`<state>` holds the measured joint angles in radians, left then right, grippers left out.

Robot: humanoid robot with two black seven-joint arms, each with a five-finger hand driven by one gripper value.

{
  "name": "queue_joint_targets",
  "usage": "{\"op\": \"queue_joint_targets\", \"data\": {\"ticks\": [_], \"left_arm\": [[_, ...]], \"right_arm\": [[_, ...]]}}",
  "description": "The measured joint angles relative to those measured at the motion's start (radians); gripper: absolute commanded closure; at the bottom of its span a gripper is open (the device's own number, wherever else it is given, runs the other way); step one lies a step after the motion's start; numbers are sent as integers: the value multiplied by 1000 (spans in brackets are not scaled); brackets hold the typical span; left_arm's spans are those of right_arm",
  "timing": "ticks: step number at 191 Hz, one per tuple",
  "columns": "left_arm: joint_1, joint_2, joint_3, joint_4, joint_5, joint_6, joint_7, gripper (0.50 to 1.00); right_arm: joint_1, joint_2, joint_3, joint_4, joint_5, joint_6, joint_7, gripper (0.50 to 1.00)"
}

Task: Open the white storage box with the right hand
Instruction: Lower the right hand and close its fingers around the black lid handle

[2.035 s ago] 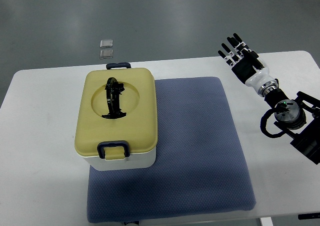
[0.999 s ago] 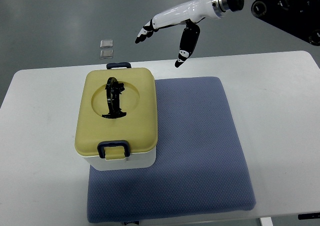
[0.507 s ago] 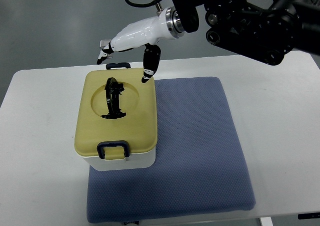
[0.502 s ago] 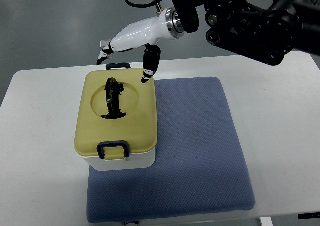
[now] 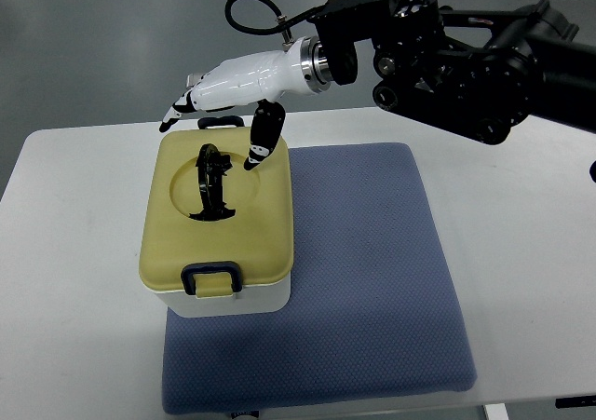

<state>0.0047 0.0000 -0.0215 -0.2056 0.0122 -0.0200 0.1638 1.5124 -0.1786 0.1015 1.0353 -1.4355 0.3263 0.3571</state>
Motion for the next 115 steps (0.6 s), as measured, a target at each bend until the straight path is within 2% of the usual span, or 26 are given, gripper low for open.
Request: {"op": "queue_joint_targets", "data": {"ticks": [85,96,101,115], "left_arm": [[0,0,-1,2,0,1,2,500],[0,0,-1,4,0,2,2,500],[0,0,-2,4,0,2,2,500],[0,0,-2,6,0,2,2,500]], "right_arm": [[-50,28,-1,0,-5,-44,9,591],[-52,32,-1,0,-5,-48,10,605],[-54,33,-1,0,-5,-50,10,630],[-61,36,-2,0,-5,-55,11,644]]}}
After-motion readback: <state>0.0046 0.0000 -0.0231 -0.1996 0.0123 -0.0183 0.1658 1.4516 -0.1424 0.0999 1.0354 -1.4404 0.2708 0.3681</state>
